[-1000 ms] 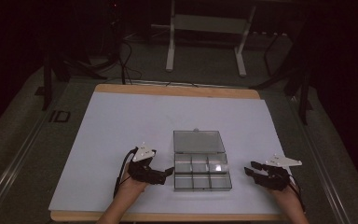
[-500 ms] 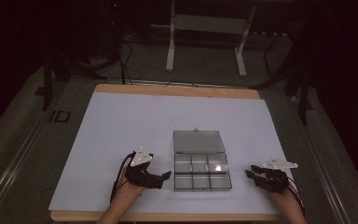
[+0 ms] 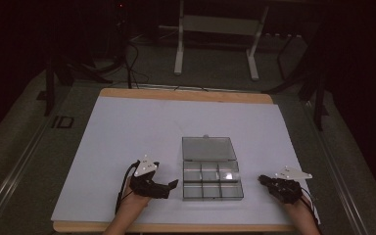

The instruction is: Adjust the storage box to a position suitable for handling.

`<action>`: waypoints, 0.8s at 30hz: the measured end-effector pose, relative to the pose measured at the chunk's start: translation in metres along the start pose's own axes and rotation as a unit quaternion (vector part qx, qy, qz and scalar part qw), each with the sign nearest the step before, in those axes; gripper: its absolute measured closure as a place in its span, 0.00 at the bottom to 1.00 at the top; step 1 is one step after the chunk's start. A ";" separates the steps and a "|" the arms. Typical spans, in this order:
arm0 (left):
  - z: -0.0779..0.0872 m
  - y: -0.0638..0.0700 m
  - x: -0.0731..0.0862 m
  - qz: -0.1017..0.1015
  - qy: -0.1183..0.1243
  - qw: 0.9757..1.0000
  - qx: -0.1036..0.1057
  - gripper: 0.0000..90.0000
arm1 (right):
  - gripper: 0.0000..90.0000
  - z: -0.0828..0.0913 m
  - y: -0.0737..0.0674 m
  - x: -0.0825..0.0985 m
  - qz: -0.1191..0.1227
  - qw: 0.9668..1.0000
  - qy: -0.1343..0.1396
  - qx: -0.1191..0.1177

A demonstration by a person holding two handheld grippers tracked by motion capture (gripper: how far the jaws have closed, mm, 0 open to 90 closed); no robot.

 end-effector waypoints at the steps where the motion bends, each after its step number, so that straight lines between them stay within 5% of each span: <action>1: 0.000 0.000 0.000 0.000 0.000 1.000 -0.001 0.03 | 0.95 0.000 0.000 -0.001 -0.005 1.000 0.000 -0.001; 24: -0.001 -0.004 0.001 0.004 0.003 1.000 -0.007 0.03 | 0.95 0.034 0.003 -0.033 -0.009 0.999 0.051 -0.005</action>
Point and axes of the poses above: each handheld gripper's, and its own axes: z roughly backward along the jaws, x roughly out of its underside, y roughly to its right, the point moved 4 cm from there along -z, roughly forward along the jaws, and after that the axes turned 1 degree about -y, right-handed, at the moved point
